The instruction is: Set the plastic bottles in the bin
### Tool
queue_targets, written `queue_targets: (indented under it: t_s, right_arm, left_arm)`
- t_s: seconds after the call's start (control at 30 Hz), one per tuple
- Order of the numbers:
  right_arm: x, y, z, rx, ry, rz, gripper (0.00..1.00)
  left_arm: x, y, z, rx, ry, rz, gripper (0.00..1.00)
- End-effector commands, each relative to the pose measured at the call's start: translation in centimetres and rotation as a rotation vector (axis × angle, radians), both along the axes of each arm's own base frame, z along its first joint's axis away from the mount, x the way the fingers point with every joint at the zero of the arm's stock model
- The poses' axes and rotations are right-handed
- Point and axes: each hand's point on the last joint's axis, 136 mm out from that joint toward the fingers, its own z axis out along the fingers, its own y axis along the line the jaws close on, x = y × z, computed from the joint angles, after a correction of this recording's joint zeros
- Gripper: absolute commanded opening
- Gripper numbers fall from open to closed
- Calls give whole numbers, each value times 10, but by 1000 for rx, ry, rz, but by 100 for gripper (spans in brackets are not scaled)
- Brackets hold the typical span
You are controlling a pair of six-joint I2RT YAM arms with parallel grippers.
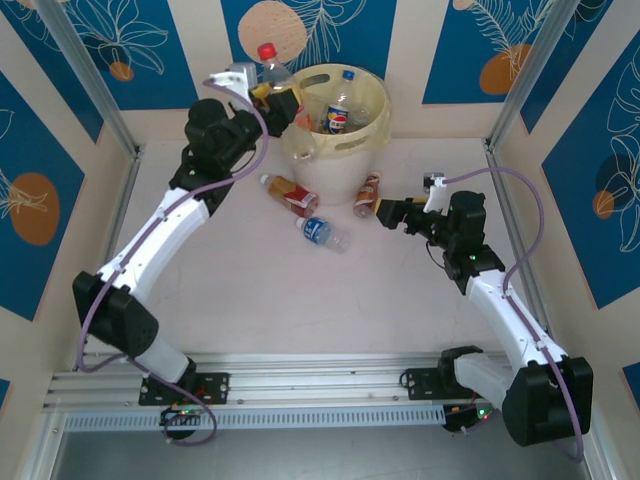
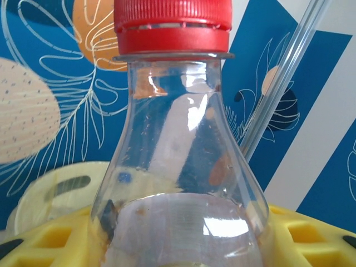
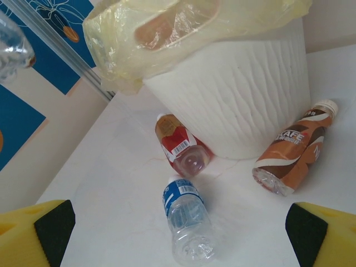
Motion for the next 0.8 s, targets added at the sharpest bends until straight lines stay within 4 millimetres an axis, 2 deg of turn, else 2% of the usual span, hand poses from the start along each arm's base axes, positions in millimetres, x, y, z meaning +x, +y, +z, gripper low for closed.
queue_targets:
  t_s: [0.0, 0.13, 0.3, 0.43, 0.57, 0.77]
  right_arm:
    - [0, 0, 8, 6, -28, 0, 99]
    - [3, 0, 4, -1, -8, 0, 99]
    - [5, 1, 2, -13, 21, 6, 99]
    - [5, -1, 0, -29, 27, -2, 99]
    - [7, -4, -2, -38, 30, -17, 99]
    - [10, -7, -6, -59, 37, -36, 99]
  left_arm:
    - [1, -7, 40, 31, -126, -5, 0]
    - [17, -16, 56, 63, -185, 9, 0]
    - [43, -32, 49, 175, -240, 26, 0]
    - [63, -49, 37, 275, -281, 28, 0]
    - [87, -55, 23, 345, -257, 66, 0]
    - [109, -69, -15, 427, -142, 32, 0]
